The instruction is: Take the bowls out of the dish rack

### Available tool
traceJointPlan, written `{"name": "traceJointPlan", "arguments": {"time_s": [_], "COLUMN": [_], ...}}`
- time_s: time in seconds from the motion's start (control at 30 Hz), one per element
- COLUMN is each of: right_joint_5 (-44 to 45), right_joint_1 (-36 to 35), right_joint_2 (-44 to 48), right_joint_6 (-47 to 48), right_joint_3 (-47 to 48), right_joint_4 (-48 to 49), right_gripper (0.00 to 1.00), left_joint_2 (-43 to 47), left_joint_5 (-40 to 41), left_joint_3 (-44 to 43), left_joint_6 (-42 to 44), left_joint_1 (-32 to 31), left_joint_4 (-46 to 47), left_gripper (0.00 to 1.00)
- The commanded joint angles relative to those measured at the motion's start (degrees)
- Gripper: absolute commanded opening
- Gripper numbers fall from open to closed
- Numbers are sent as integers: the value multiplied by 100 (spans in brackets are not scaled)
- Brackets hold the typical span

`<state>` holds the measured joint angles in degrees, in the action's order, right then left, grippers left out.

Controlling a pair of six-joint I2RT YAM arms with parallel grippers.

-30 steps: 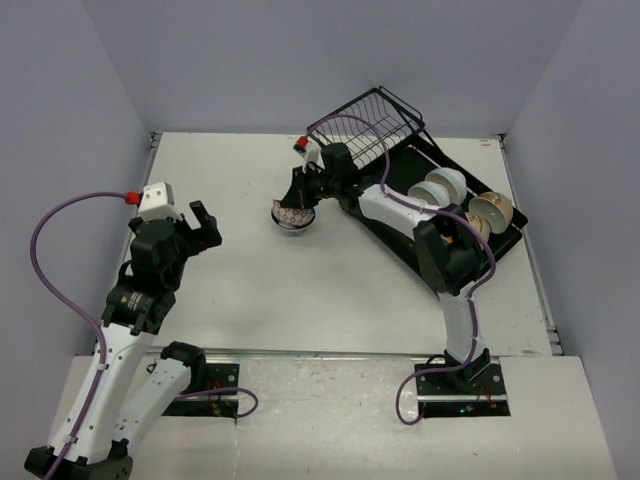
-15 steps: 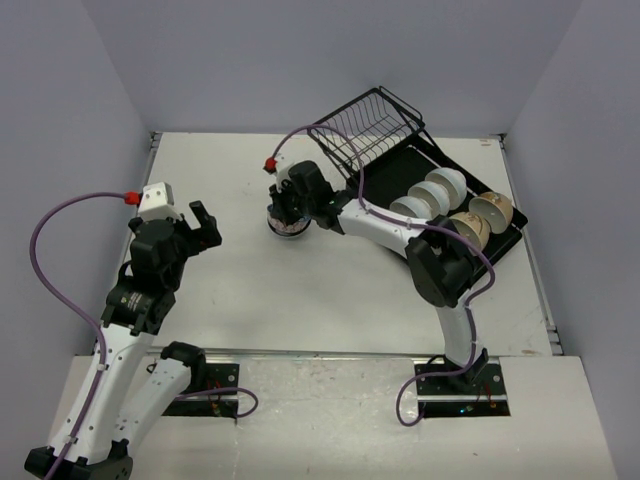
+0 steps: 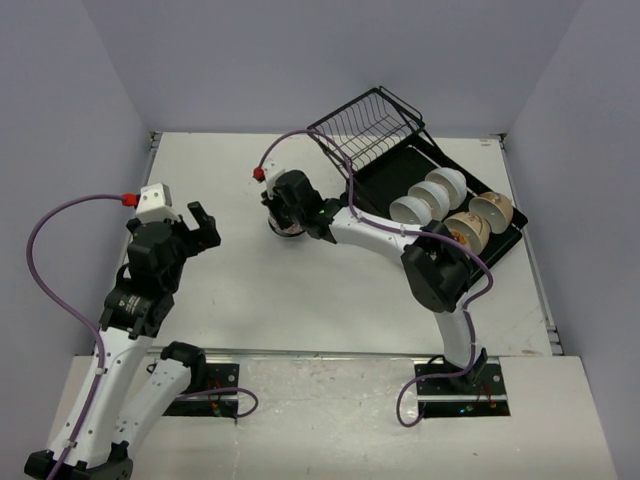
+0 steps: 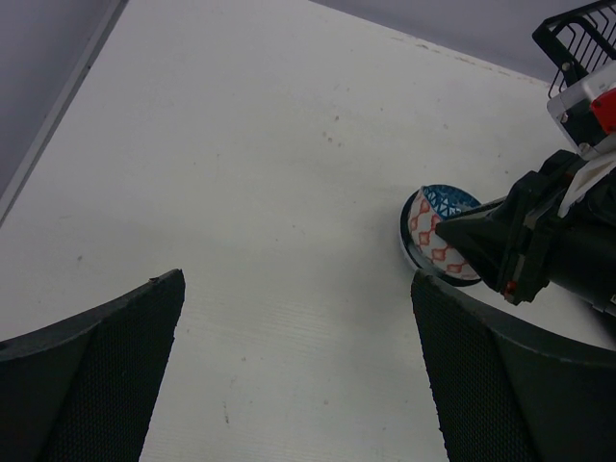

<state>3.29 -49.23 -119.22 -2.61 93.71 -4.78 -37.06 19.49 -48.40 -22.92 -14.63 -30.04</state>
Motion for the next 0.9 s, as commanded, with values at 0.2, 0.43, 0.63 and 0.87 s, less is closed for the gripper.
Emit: {"name": "traceJointPlan", "arguments": {"time_s": [0.2,0.43,0.63,0.87], "right_joint_5": [-293,-785,-1120,-1024], "right_joint_1": [177,361,441,441], "right_joint_2": [30,162,320,444], "right_joint_6": [-125,-380,-416,-249], "right_joint_3": [24,-116,-231,-179], "right_joint_4": [-595,-569,-428,-489], "right_gripper": [42,14,3,0], "left_joint_2": [32,32,32,23], "left_joint_5": [-15,-15,-15,-15], "left_joint_3": [6,6,15,15], "left_joint_6": [130,130,130,130], "left_joint_1": [57,66,66,66], "left_joint_4": [192,200,200,201], "left_gripper": [100,100,100,100]}}
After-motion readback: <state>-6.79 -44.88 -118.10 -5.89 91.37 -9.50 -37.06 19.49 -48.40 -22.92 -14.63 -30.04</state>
